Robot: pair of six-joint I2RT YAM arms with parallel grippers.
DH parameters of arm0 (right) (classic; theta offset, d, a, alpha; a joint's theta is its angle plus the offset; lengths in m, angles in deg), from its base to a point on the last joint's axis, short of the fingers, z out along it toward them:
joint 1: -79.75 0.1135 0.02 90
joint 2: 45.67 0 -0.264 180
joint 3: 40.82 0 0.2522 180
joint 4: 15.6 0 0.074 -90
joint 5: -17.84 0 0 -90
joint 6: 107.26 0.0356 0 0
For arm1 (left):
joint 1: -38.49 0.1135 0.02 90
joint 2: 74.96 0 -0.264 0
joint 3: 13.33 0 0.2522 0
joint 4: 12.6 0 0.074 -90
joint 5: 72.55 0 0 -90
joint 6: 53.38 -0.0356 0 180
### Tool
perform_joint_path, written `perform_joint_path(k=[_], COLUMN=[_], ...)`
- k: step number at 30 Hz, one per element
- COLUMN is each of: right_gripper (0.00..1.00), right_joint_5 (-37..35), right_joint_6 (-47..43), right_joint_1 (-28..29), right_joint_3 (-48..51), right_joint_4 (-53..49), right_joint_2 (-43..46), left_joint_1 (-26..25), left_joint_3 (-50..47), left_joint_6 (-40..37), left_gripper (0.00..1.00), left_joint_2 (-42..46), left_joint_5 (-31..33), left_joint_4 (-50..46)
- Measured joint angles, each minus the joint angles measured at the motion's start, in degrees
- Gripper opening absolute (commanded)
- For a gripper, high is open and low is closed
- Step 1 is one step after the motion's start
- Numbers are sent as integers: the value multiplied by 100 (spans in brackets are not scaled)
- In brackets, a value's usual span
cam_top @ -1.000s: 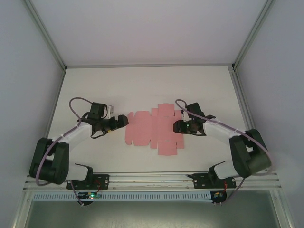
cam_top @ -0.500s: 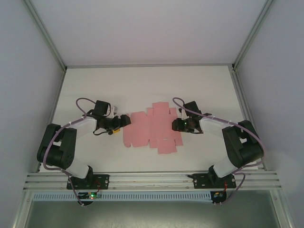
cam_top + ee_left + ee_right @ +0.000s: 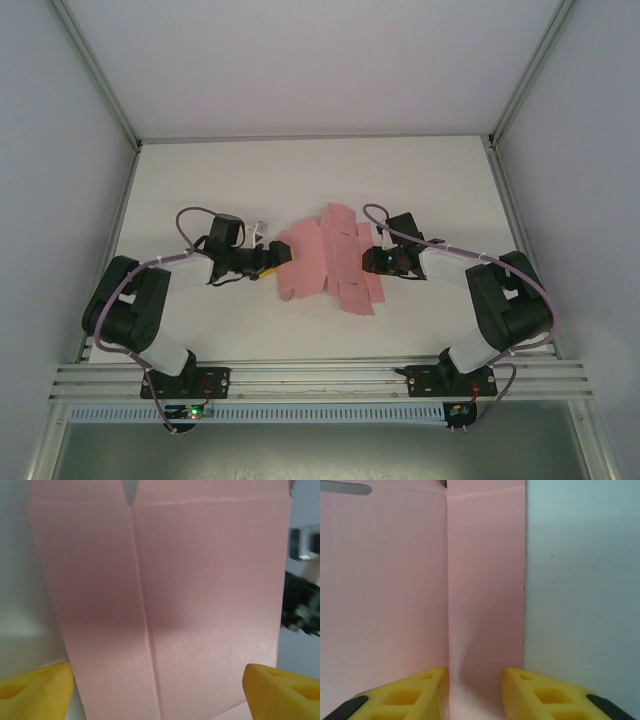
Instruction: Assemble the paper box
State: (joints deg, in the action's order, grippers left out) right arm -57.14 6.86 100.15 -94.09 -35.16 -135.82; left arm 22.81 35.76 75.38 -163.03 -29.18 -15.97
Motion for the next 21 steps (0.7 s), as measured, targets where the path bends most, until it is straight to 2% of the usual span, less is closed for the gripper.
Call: perform_joint_path(k=[4, 7, 16, 21], right_gripper=[38, 38, 38, 38], right_joint_5=[7, 20, 76, 92], right_joint_6=[0, 0, -2, -2], right_joint_1=[-2, -2, -2, -2], right_joint_3=[33, 70, 243, 280], right_joint_4=[87, 170, 433, 485], right_joint_2=[2, 4, 105, 129], left_joint_1=[-37, -39, -70, -319], left_joint_3=[-328, -428, -953, -951], left_joint_6=[197, 389, 1303, 1471], left_gripper=[88, 89, 89, 89], left_joint_2=[885, 1161, 935, 938], left_joint_5=[31, 31, 85, 192], left_joint_4=[645, 1250, 3182, 3668])
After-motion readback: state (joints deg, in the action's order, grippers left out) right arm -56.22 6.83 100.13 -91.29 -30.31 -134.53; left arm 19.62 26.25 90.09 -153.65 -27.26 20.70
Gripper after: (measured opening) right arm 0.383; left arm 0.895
